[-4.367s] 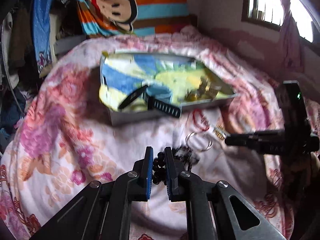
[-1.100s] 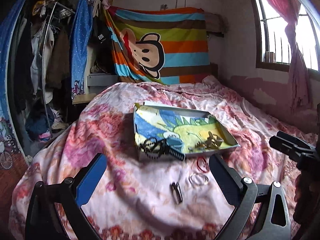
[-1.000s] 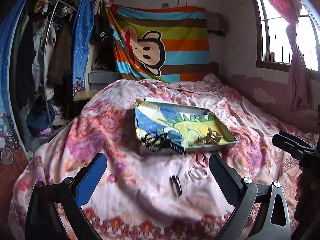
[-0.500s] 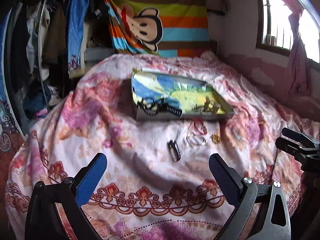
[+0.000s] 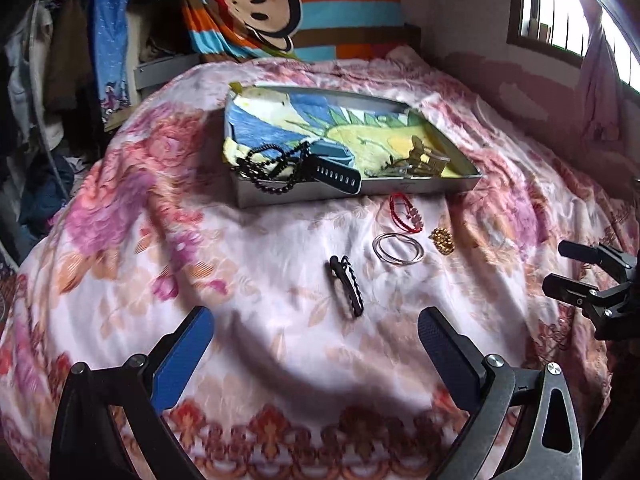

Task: Organize jewelry
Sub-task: 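Grasp the black hair clip with the left tool while the right tool grasps the gold chain charm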

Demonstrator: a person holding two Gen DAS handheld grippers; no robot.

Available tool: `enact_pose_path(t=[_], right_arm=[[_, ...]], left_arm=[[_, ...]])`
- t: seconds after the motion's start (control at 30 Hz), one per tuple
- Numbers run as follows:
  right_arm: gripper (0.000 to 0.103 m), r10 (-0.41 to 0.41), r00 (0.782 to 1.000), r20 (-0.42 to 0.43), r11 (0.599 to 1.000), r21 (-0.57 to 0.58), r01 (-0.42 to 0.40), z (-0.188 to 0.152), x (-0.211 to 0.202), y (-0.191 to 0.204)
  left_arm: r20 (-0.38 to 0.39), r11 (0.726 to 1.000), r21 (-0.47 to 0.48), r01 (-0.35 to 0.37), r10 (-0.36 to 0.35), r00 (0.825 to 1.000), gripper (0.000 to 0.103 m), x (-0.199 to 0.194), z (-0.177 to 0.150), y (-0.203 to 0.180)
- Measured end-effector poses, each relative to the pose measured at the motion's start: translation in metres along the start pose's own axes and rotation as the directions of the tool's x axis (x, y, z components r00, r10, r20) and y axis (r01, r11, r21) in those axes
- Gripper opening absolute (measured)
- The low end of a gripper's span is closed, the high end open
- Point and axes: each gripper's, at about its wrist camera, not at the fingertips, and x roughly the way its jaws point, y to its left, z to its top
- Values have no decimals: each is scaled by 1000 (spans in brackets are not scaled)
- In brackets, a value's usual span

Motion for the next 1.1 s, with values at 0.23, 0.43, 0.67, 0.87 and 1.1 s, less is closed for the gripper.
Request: enact_pose_path(t=[0.23, 0.43, 0.67, 0.87, 1.1], right_arm=[[95, 12, 1000, 8, 996, -83, -11, 21, 22, -1], [95, 57, 998, 5, 992, -114, -57, 36, 42, -3], [86, 122, 991, -53, 980, -154, -129, 43, 69, 5], [74, 144, 984, -109, 974, -161, -160, 46, 93, 13], [49, 163, 979, -123, 980, -97, -175, 44, 110, 5]], left_arm=[[-35, 999, -14, 53, -53, 998, 103, 19, 13, 7], [-63, 996, 8, 88, -87, 994, 84, 30, 17, 3], [-139, 991, 68, 117, -107, 985, 55, 51, 18, -11], [-165, 989, 91, 120, -104, 981, 38, 59, 16, -15], [-168, 990, 97, 101, -84, 982, 21, 61, 14, -16]])
